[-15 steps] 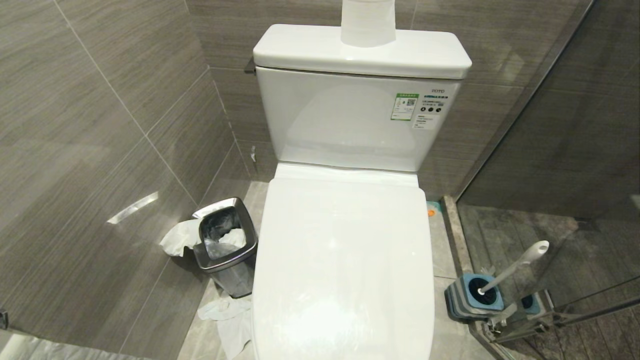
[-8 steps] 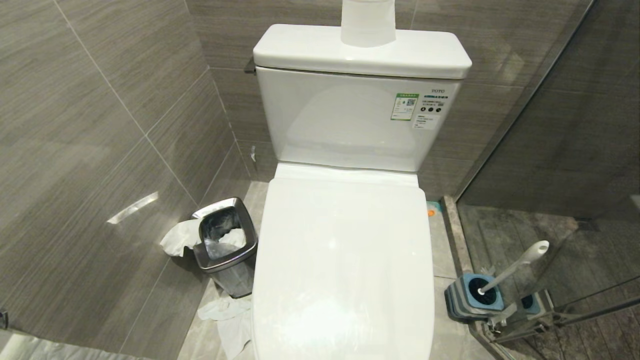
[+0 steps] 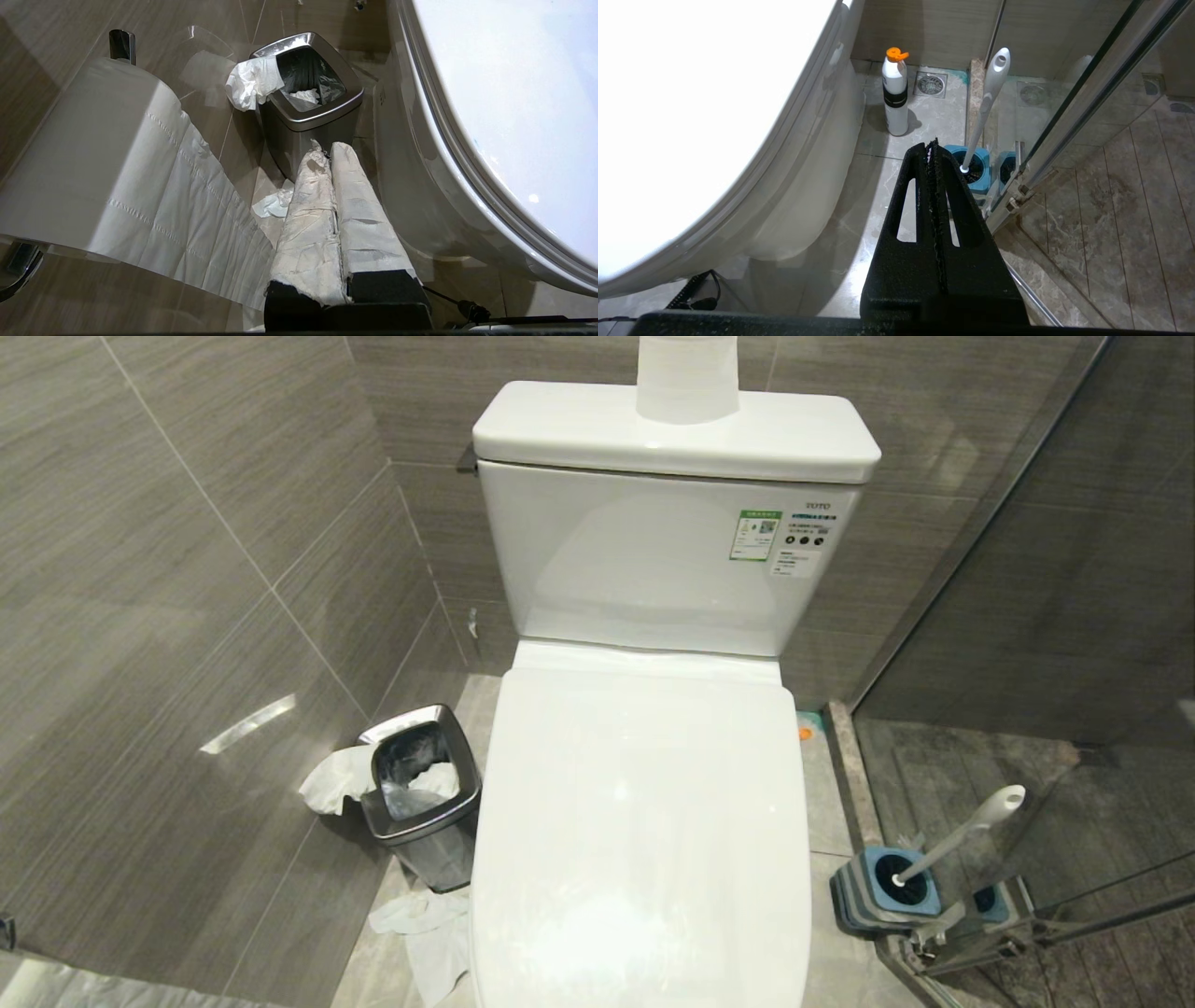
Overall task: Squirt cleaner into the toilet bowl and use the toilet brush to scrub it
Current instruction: Use the left hand to lift the toilet lid slightly
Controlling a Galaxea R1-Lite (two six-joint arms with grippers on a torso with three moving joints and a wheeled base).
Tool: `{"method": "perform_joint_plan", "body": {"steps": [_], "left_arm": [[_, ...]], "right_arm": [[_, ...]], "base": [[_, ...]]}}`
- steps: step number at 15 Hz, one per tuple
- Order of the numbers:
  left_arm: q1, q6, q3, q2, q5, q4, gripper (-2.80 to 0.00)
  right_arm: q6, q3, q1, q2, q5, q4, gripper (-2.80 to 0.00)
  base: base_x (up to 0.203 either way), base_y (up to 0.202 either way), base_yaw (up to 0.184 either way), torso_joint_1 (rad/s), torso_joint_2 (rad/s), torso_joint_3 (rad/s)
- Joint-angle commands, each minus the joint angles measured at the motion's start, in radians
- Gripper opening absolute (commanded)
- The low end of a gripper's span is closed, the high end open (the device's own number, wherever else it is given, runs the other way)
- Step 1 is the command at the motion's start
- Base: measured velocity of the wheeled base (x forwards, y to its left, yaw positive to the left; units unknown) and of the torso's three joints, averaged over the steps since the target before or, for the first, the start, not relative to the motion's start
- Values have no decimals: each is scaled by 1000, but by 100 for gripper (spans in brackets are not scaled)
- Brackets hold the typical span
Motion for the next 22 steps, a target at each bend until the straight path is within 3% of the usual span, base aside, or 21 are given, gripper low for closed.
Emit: {"method": "perform_joint_plan", "body": {"steps": [1, 22], "left_arm": [[0, 0, 0, 0, 0, 1, -280], [0, -1, 2, 2, 0, -4, -280]], "right_arm": [[0, 0, 0, 0, 0, 0, -280], [0, 0, 0, 0, 0, 0, -280]], "base": [[0, 0, 0, 0, 0, 0], [0, 0, 0, 0, 0, 0]]}}
